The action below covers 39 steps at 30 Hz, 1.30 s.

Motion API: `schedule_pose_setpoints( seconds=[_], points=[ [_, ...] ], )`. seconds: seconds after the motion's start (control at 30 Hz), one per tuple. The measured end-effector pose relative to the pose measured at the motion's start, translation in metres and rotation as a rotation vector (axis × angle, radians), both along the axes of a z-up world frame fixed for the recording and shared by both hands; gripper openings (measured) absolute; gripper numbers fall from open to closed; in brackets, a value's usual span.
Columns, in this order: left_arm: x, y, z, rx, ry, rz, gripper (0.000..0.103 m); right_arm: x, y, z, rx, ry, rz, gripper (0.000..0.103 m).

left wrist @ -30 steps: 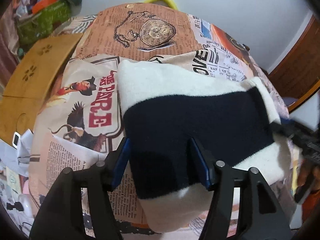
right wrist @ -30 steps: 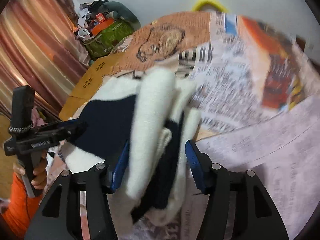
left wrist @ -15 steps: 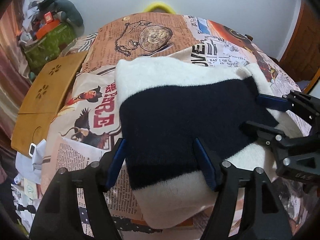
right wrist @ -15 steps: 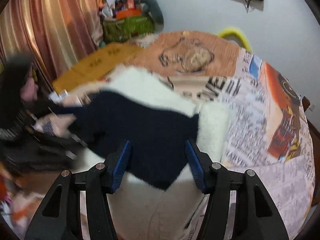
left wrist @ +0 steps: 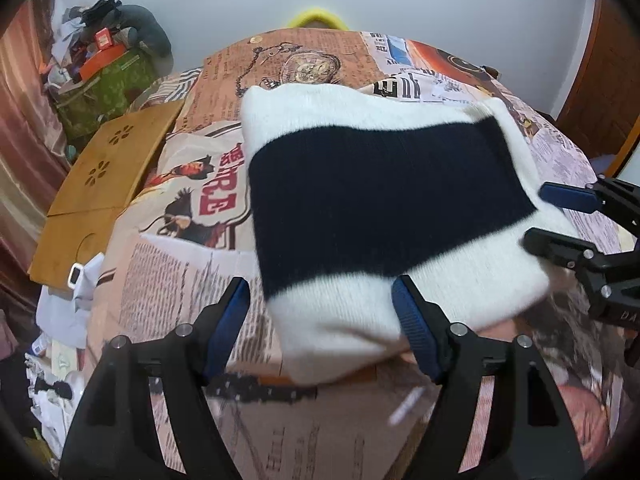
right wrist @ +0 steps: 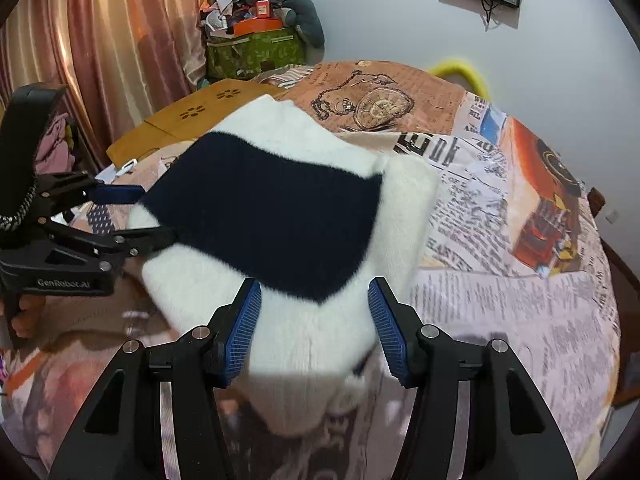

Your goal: Fold small clothes

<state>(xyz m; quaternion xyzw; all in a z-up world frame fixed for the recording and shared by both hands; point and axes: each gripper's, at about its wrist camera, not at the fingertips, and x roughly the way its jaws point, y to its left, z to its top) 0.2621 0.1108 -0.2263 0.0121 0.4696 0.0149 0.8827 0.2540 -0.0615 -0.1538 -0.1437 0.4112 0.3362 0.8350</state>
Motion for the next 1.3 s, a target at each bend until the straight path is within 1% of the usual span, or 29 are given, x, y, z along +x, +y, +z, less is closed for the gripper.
schedule_pose_setpoints(
  seconds=[0.03, 0.13, 0.17, 0.23, 0.27, 0.33, 0.47, 0.57, 0.6, 0.67, 0.7, 0.83, 0.93, 1.03, 1.07, 1.13, 1.2, 1.23, 1.27, 1.3],
  points=[
    [-0.003, 0.0, 0.001, 0.004, 0.001, 0.002, 0.074, 0.0, -0.004, 0.0, -0.006, 0.006, -0.012, 0.053],
    [-0.014, 0.003, 0.007, 0.009, 0.005, 0.018, 0.075, -0.001, -0.02, -0.004, 0.028, 0.09, -0.049, 0.054],
    [-0.018, 0.004, 0.009, 0.012, 0.003, 0.028, 0.075, -0.002, -0.027, -0.002, 0.048, 0.102, -0.068, 0.054],
    [-0.028, 0.008, 0.021, 0.028, -0.023, 0.059, 0.075, -0.007, -0.035, 0.007, 0.073, 0.096, -0.09, 0.054],
    [-0.032, 0.009, 0.026, 0.03, -0.034, 0.066, 0.075, -0.01, -0.039, 0.015, 0.084, 0.08, -0.099, 0.054],
    [-0.041, 0.013, 0.044, 0.029, -0.077, 0.087, 0.075, -0.016, -0.043, 0.03, 0.106, 0.045, -0.102, 0.054],
    [-0.063, 0.016, 0.094, -0.005, -0.197, 0.111, 0.075, -0.033, -0.047, 0.072, 0.18, -0.045, -0.095, 0.054],
    [-0.083, 0.013, 0.135, -0.022, -0.305, 0.113, 0.075, -0.049, -0.05, 0.108, 0.252, -0.128, -0.086, 0.054],
    [-0.092, 0.01, 0.153, -0.022, -0.354, 0.11, 0.075, -0.055, -0.051, 0.12, 0.278, -0.157, -0.083, 0.054],
    [-0.106, 0.005, 0.174, -0.02, -0.421, 0.105, 0.075, -0.069, -0.053, 0.141, 0.322, -0.216, -0.079, 0.054],
    [-0.117, 0.002, 0.189, -0.022, -0.468, 0.098, 0.075, -0.077, -0.054, 0.151, 0.345, -0.249, -0.077, 0.054],
    [-0.152, -0.011, 0.224, -0.033, -0.592, 0.072, 0.075, -0.112, -0.059, 0.187, 0.43, -0.359, -0.066, 0.054],
    [-0.175, -0.021, 0.24, -0.021, -0.666, 0.065, 0.075, -0.137, -0.063, 0.203, 0.475, -0.432, -0.059, 0.054],
    [-0.196, -0.03, 0.248, -0.02, -0.719, 0.061, 0.075, -0.157, -0.066, 0.21, 0.505, -0.482, -0.06, 0.054],
    [-0.202, -0.032, 0.25, -0.022, -0.733, 0.06, 0.076, -0.161, -0.067, 0.212, 0.512, -0.496, -0.064, 0.054],
    [-0.212, -0.034, 0.252, -0.036, -0.756, 0.058, 0.081, -0.17, -0.067, 0.213, 0.517, -0.515, -0.074, 0.055],
    [-0.221, -0.036, 0.253, -0.05, -0.769, 0.063, 0.084, -0.173, -0.068, 0.21, 0.521, -0.523, -0.092, 0.066],
    [-0.225, -0.038, 0.253, -0.053, -0.774, 0.066, 0.088, -0.175, -0.069, 0.21, 0.524, -0.526, -0.102, 0.069],
    [-0.228, -0.039, 0.252, -0.055, -0.778, 0.066, 0.09, -0.177, -0.07, 0.209, 0.526, -0.526, -0.11, 0.074],
    [-0.231, -0.04, 0.252, -0.055, -0.78, 0.068, 0.094, -0.179, -0.07, 0.208, 0.524, -0.526, -0.121, 0.08]
  ],
)
